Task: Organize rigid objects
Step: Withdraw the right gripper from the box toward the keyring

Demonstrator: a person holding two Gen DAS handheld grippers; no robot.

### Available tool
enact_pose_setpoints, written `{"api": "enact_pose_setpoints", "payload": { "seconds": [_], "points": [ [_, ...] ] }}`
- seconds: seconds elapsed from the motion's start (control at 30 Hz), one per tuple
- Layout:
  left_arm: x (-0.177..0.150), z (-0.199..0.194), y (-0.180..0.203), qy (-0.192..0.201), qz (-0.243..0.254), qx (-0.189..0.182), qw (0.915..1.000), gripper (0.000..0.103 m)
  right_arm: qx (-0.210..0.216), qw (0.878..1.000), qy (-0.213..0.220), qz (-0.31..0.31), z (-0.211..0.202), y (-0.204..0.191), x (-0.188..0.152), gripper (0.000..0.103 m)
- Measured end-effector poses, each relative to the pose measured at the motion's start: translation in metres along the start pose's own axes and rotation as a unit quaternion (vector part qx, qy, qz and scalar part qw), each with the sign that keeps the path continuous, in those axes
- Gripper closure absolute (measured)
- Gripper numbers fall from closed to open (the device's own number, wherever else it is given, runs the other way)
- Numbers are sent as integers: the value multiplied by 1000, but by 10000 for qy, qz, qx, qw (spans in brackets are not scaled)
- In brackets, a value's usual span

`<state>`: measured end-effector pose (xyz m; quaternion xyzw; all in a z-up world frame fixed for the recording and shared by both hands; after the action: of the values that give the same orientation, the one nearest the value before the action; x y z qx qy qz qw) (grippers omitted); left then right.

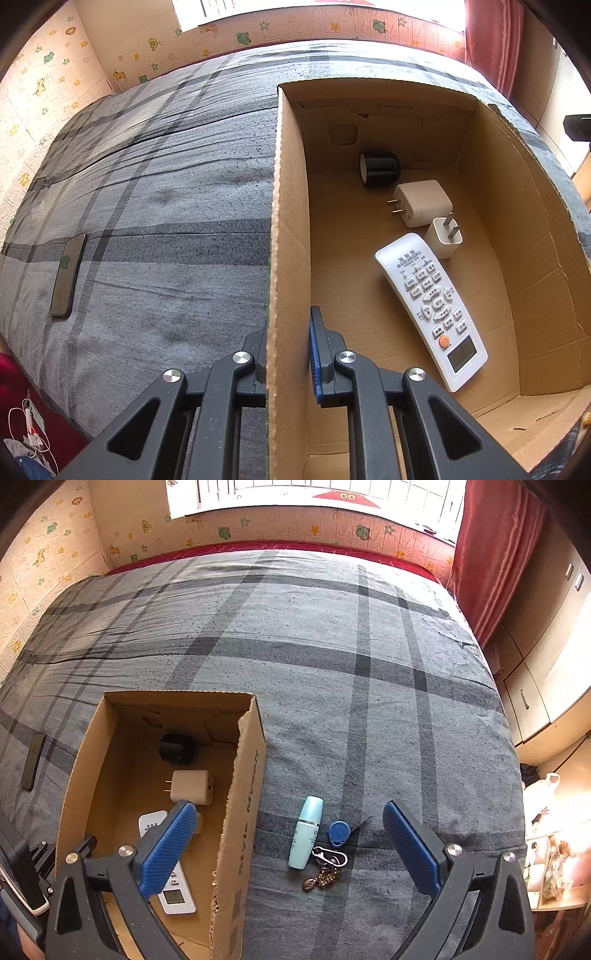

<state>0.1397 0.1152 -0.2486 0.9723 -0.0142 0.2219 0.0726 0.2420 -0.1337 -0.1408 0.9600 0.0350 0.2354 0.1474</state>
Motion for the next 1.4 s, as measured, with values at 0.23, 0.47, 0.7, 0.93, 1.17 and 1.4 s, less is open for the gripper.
{"api": "enact_pose_setpoints", "payload": {
  "seconds": [0.23, 0.47, 0.7, 0.93, 1.17, 1.4],
  "points": [
    [0, 0, 0, 0, -7, -5, 10000, 88, -147, 9989, -198, 405, 24, 32, -13, 0],
    [0, 1, 1, 4, -21, -21, 10000, 88, -151, 9960, -460, 746, 49, 49, -35, 0],
    [0, 1, 1, -2, -27, -27, 10000, 88, -147, 9913, -762, 1065, 76, 57, -60, 1],
    [1, 1, 2, 4, -43, -37, 10000, 88, -192, 9899, -913, 1065, 88, 58, -74, 7],
    [1, 1, 2, -4, -42, -41, 10000, 88, -167, 9882, -1239, 882, 103, 49, -91, 26],
    [0, 1, 0, 1, -39, -60, 10000, 88, -182, 9862, -1464, 750, 115, 42, -106, 33]
  ]
}}
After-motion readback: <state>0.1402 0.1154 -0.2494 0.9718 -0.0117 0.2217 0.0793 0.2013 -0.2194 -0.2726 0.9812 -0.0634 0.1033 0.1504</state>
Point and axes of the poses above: each gripper's, at about its wrist camera, not at the fingertips, and z roughly the way its jaws point, y to its right, x to its top, the point moved 10 cm from there along z, roughly the way its jaws point, and after that the axes turned 15 degrees about -x, right-handed, at the moved point
